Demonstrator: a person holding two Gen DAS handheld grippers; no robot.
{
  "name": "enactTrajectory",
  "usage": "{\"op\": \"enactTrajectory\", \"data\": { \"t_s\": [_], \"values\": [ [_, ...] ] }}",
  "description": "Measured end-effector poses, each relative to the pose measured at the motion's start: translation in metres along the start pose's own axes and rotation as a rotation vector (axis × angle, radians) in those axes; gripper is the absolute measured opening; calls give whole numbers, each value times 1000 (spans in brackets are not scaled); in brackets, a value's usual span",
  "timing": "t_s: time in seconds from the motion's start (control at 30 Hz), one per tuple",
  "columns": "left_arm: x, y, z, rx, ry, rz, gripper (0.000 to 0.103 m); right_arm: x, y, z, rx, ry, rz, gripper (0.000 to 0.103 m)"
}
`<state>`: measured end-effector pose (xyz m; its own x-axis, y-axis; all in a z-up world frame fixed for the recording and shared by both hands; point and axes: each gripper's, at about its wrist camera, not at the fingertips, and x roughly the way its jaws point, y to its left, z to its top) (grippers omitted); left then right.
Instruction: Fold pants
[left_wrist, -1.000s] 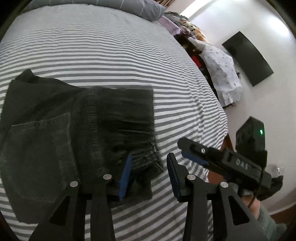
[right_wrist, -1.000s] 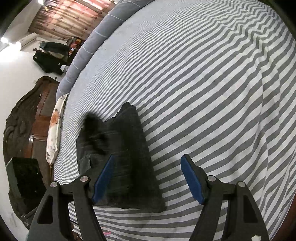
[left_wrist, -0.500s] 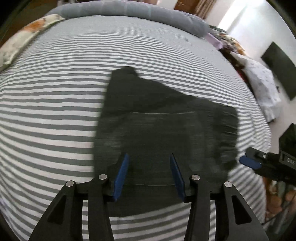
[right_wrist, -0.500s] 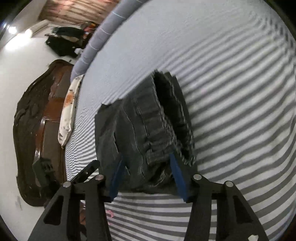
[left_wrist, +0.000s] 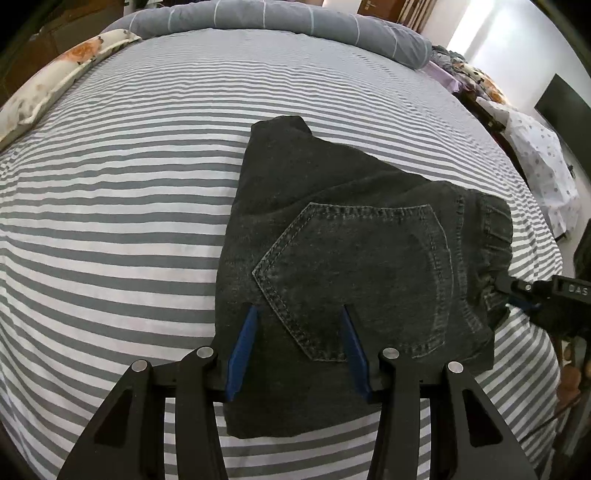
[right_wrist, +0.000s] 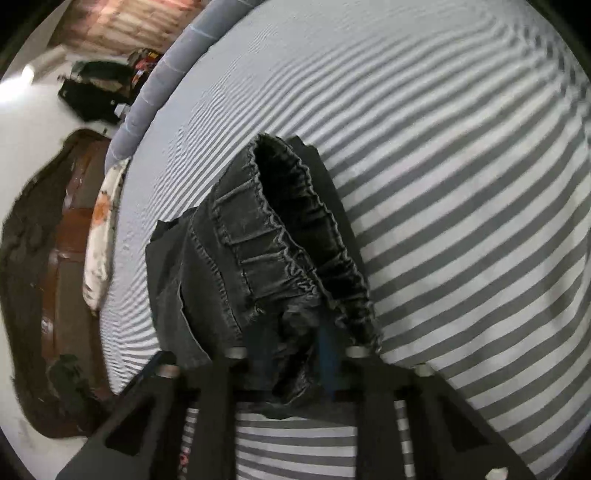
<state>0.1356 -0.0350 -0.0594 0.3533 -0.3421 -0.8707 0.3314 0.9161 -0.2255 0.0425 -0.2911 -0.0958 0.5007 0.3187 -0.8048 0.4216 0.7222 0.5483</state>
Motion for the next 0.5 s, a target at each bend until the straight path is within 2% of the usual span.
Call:
{"op": "enactTrajectory", "data": {
  "t_s": [0.1,0.3,0.37,0.5],
  "values": [
    [1,-1,0,1,0,-1,48,-14,9,-5,-50,-31,-19,11],
    [-9,1,3,-5,-20,-19,48,-42,10,-17,-69,-92,-83,10],
    [-10,4,3,-11,-22,-26,48,-39,6,-21,-74,-75,-114,9],
    [2,8,3,-13,19,5,48,-17,-5,-24,-61,-25,-178,9]
  ]
}}
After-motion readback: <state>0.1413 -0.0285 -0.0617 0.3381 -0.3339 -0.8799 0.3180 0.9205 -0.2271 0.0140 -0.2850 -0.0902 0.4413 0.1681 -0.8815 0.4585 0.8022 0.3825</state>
